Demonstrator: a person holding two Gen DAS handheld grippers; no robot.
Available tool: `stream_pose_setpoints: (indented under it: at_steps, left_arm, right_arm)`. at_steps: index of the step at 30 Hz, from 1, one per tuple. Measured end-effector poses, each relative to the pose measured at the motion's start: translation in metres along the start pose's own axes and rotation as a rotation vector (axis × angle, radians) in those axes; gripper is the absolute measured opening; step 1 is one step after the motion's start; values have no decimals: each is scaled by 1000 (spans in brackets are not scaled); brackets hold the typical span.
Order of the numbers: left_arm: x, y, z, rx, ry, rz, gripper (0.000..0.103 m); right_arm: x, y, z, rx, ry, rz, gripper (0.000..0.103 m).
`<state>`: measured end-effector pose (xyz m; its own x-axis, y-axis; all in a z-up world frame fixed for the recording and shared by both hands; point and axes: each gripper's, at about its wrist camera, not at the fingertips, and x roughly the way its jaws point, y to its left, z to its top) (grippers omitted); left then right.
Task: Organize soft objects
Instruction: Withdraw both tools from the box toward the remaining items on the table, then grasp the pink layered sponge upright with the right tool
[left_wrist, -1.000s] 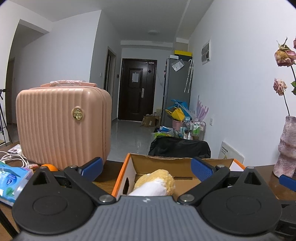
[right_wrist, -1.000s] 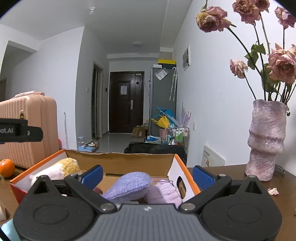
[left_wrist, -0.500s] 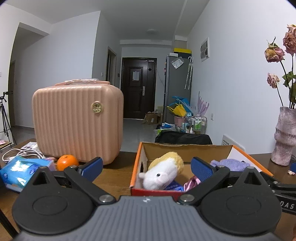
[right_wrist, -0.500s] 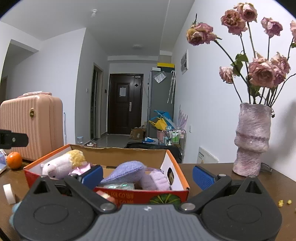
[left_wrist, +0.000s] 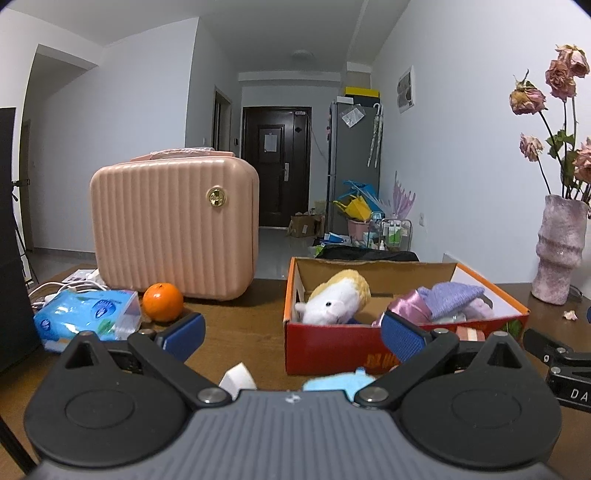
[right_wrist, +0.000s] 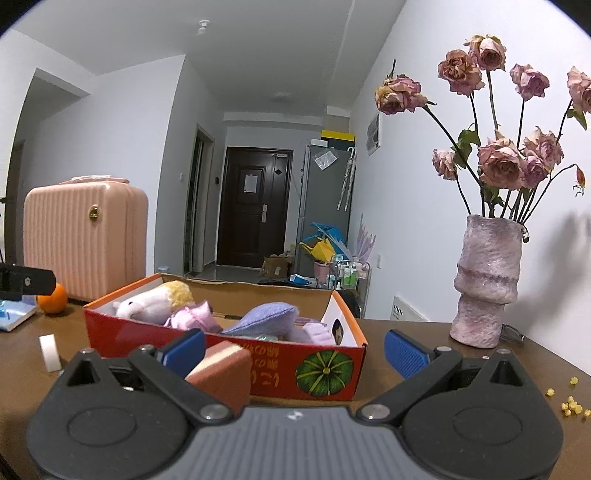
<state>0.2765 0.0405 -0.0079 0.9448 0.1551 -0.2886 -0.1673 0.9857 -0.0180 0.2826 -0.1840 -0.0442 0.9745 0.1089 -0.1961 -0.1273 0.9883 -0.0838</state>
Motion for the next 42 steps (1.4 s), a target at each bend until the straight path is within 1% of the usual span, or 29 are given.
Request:
stream_pose_setpoints:
  at_steps: [11,18,20,26,30,38,42]
  left_arm:
    - [-34,11,-15,-2,25,-19,103]
    - [-46,20,-23,-10,80,-46,103]
    - [-49,24,-25,-11,84,-46,103]
    - [-51,34,-25,-30,83,-37,103]
    - [-50,39,-26,-24,81,-35,103]
    - [-43,50,-28,-35,89,-20,103]
    - [-41,54,-30,-36,93,-7,103]
  right_arm:
    - [-39,10,-8,-14,7,11,103]
    - [-60,16,-12,-19,14,18,103]
    - [-64,18,-13,-20,18,22,103]
    - [-63,23,-15,-19,43,21,103]
    - [-59,25,-16,15,70,14,103]
    - [-43,39,-18,58,123,57,103]
    - [-29,55,-16,38,146,29,103]
